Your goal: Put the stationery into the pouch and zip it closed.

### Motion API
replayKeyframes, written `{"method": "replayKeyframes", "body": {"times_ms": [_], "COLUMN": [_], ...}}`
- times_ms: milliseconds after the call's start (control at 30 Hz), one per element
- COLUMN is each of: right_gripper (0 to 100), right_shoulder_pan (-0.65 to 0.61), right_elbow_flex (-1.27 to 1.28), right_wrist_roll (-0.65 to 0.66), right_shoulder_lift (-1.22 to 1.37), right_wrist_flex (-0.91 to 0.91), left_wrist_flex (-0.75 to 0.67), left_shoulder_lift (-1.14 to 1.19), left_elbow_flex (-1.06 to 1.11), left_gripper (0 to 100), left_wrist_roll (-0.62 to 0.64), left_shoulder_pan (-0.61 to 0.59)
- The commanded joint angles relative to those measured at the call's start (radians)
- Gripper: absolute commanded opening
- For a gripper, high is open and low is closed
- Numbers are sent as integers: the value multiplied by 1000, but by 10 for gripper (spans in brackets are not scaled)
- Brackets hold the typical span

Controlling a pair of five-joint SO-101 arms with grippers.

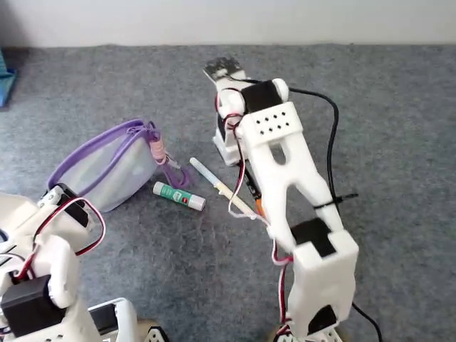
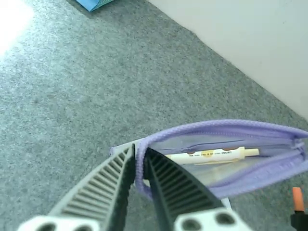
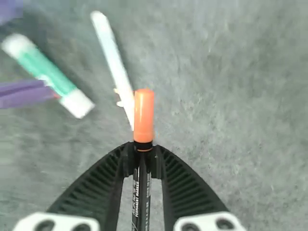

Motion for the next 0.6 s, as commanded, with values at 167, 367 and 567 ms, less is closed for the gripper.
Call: {"method": "replayKeyframes", "body": {"times_ms": [167, 367, 567], "right_gripper": [8, 8, 8], "right_shoulder_pan": [-188, -334, -453], "right_elbow_flex": [-3, -3, -3], "right_wrist_roll": [-72, -196, -117], "right_shoulder_lift": [-331, -512, -608], "right_wrist_flex": [25, -140, -472], "left_wrist_flex": [2, 2, 0], "left_shoulder_lift": [17, 17, 17], "left_elbow_flex": [5, 5, 5], "left_gripper": [13, 13, 13], "left_wrist_roll": [11, 11, 11], "left_shoulder_pan": [-8, -8, -8]}}
